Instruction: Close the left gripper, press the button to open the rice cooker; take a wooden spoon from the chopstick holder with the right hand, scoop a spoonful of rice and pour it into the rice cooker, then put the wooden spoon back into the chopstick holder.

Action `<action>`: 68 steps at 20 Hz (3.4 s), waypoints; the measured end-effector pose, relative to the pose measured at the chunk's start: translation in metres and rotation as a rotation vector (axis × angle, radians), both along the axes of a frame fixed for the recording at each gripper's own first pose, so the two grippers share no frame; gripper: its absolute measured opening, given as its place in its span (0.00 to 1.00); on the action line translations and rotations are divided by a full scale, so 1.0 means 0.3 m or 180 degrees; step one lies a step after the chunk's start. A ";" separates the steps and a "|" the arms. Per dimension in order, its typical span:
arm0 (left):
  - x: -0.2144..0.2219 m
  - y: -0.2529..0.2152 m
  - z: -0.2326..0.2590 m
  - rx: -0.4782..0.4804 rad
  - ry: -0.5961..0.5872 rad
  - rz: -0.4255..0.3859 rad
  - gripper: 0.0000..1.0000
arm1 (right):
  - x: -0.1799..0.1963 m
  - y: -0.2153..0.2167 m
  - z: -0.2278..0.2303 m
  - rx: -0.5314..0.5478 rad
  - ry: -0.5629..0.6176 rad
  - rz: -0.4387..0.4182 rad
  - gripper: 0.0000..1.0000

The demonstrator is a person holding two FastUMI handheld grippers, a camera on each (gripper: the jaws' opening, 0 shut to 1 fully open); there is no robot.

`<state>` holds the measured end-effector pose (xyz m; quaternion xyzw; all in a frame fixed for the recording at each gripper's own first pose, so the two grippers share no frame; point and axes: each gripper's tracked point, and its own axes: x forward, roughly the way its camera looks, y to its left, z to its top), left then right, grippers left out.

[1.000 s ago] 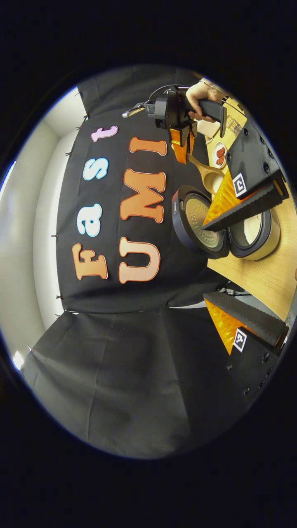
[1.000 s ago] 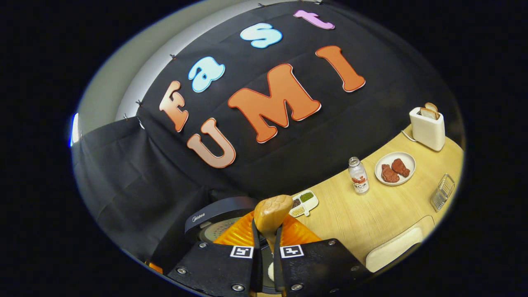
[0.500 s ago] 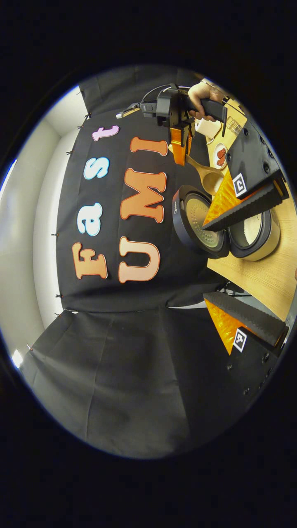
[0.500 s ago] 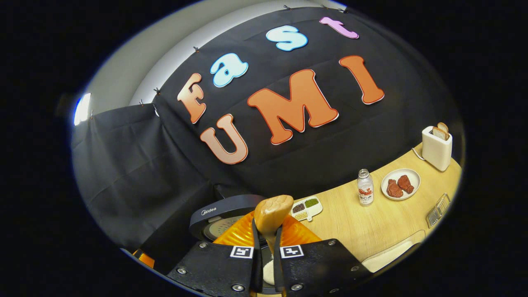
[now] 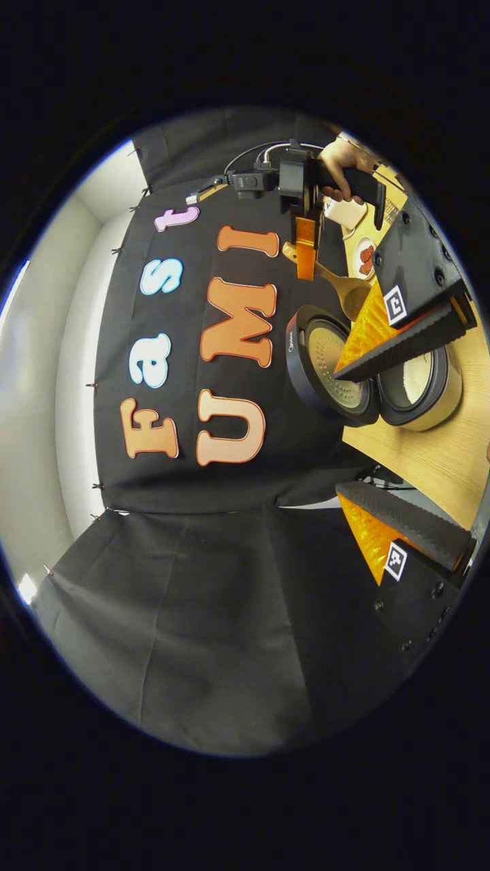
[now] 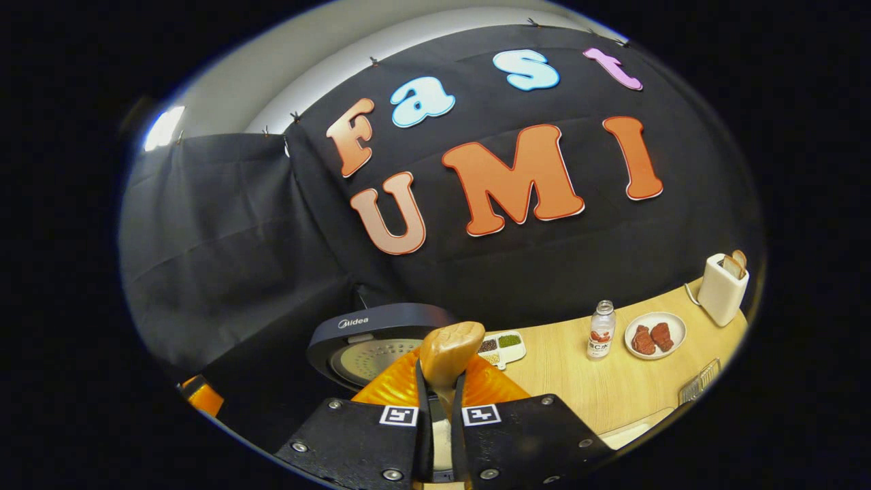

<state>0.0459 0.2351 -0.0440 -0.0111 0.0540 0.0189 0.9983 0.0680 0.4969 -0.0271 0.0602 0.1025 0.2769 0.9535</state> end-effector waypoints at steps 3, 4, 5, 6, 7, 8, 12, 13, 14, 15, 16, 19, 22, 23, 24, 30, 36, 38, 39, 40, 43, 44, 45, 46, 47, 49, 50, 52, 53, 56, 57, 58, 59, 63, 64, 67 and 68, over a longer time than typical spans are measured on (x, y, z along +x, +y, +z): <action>-0.002 0.001 -0.001 0.0007 0.0000 0.0009 1.00 | -0.010 0.020 -0.010 -0.0090 -0.0082 0.0062 0.10; -0.001 0.002 -0.002 0.0011 0.0003 0.0008 1.00 | -0.018 0.022 -0.012 -0.0144 -0.0127 0.0079 0.09; -0.002 0.002 -0.004 0.0019 0.0008 0.0011 1.00 | -0.020 0.023 -0.013 -0.0204 -0.0169 0.0082 0.10; -0.002 0.002 -0.009 0.0029 0.0017 0.0017 1.00 | -0.020 0.022 -0.021 -0.0261 -0.0196 0.0078 0.10; -0.002 0.003 -0.011 0.0038 0.0028 0.0023 1.00 | -0.020 0.026 -0.027 -0.0308 -0.0227 0.0083 0.10; -0.003 0.003 -0.012 0.0043 0.0035 0.0026 1.00 | -0.025 0.031 -0.035 -0.0340 -0.0250 0.0097 0.09; -0.005 0.008 -0.011 0.0061 0.0042 0.0045 1.00 | -0.038 0.049 -0.058 -0.0370 -0.0278 0.0225 0.10; -0.005 0.009 -0.008 0.0064 0.0037 0.0050 1.00 | -0.039 0.051 -0.060 -0.0377 -0.0290 0.0257 0.10; -0.005 0.010 -0.010 0.0065 0.0035 0.0057 1.00 | -0.038 0.048 -0.065 -0.0381 -0.0296 0.0267 0.10; -0.005 0.011 -0.007 0.0070 0.0031 0.0063 1.00 | -0.039 0.048 -0.070 -0.0401 -0.0328 0.0265 0.10; -0.006 0.012 -0.007 0.0076 0.0031 0.0068 1.00 | -0.040 0.049 -0.062 -0.0448 -0.0386 0.0273 0.09; -0.006 0.010 -0.007 0.0091 0.0028 0.0068 1.00 | -0.035 0.045 -0.067 -0.0595 -0.0507 0.0308 0.09; -0.004 0.002 -0.009 0.0051 0.0024 0.0050 1.00 | -0.022 0.001 -0.077 -0.0310 -0.0261 0.0252 0.10; -0.003 -0.003 -0.011 0.0051 0.0025 0.0042 1.00 | -0.011 -0.030 -0.074 -0.0187 -0.0159 0.0200 0.10; 0.000 -0.011 -0.009 0.0060 0.0026 0.0035 1.00 | 0.008 -0.072 -0.073 -0.0103 -0.0088 0.0128 0.10; 0.040 -0.125 0.003 -0.0013 -0.0001 -0.0097 1.00 | 0.111 -0.410 -0.014 0.0091 -0.0031 -0.0398 0.10; 0.079 -0.206 0.034 -0.0013 -0.0067 -0.0182 0.99 | 0.180 -0.833 0.063 0.0206 -0.0123 -0.0943 0.10; 0.089 -0.220 0.036 -0.0043 -0.0052 -0.0175 0.99 | 0.192 -0.988 0.076 0.0211 -0.0148 -0.1157 0.10; 0.090 -0.228 0.038 -0.0042 -0.0052 -0.0172 0.99 | 0.194 -1.066 0.072 0.0201 -0.0158 -0.1262 0.10; 0.098 -0.231 0.040 -0.0025 -0.0050 -0.0166 0.99 | 0.195 -1.138 0.064 0.0199 -0.0148 -0.1358 0.10; 0.093 -0.240 0.041 0.0051 -0.0036 -0.0118 0.98 | 0.204 -1.323 0.014 0.0200 -0.0109 -0.1613 0.10; 0.090 -0.245 0.044 0.0072 -0.0035 -0.0100 0.98 | 0.206 -1.382 -0.012 0.0166 -0.0099 -0.1695 0.10; 0.086 -0.256 0.048 0.0092 -0.0034 -0.0100 0.98 | 0.214 -1.430 -0.048 0.0134 -0.0062 -0.1768 0.10; 0.081 -0.262 0.047 0.0118 -0.0028 -0.0094 0.98 | 0.217 -1.469 -0.088 0.0118 0.0000 -0.1818 0.10; 0.077 -0.262 0.047 0.0139 -0.0024 -0.0073 0.98 | 0.216 -1.496 -0.122 0.0123 0.0060 -0.1847 0.10; 0.071 -0.261 0.053 0.0139 -0.0028 -0.0042 0.98 | 0.234 -1.537 -0.184 0.0170 0.0145 -0.1893 0.10; 0.068 -0.269 0.056 0.0127 -0.0036 -0.0038 0.98 | 0.244 -1.557 -0.214 0.0193 0.0172 -0.1918 0.10; 0.062 -0.271 0.055 0.0142 -0.0029 -0.0027 0.99 | 0.268 -1.591 -0.269 0.0222 0.0216 -0.1966 0.10; 0.059 -0.273 0.058 0.0167 -0.0037 -0.0025 0.99 | 0.279 -1.602 -0.296 0.0223 0.0237 -0.1983 0.09; 0.054 -0.309 0.033 0.0156 0.0016 -0.0126 1.00 | 0.310 -1.602 -0.381 0.0223 0.0330 -0.1962 0.10; 0.051 -0.319 0.023 0.0125 0.0041 -0.0139 1.00 | 0.320 -1.601 -0.402 0.0256 0.0353 -0.1957 0.10; 0.051 -0.322 0.016 0.0107 0.0067 -0.0164 0.98 | 0.332 -1.598 -0.419 0.0280 0.0375 -0.1941 0.10; 0.048 -0.329 0.008 0.0101 0.0086 -0.0179 0.98 | 0.340 -1.590 -0.442 0.0291 0.0398 -0.1914 0.10; 0.049 -0.333 -0.003 0.0155 0.0150 -0.0161 0.98 | 0.375 -1.572 -0.541 0.0143 0.0485 -0.1829 0.10; 0.047 -0.331 -0.007 0.0188 0.0171 -0.0158 0.98 | 0.377 -1.573 -0.552 0.0157 0.0519 -0.1800 0.10; 0.058 -0.321 -0.002 0.0248 0.0164 -0.0089 0.98 | 0.388 -1.587 -0.611 0.0306 0.0667 -0.1765 0.12; 0.061 -0.329 -0.002 0.0239 0.0165 -0.0098 0.98 | 0.397 -1.605 -0.628 0.0328 0.0696 -0.1801 0.12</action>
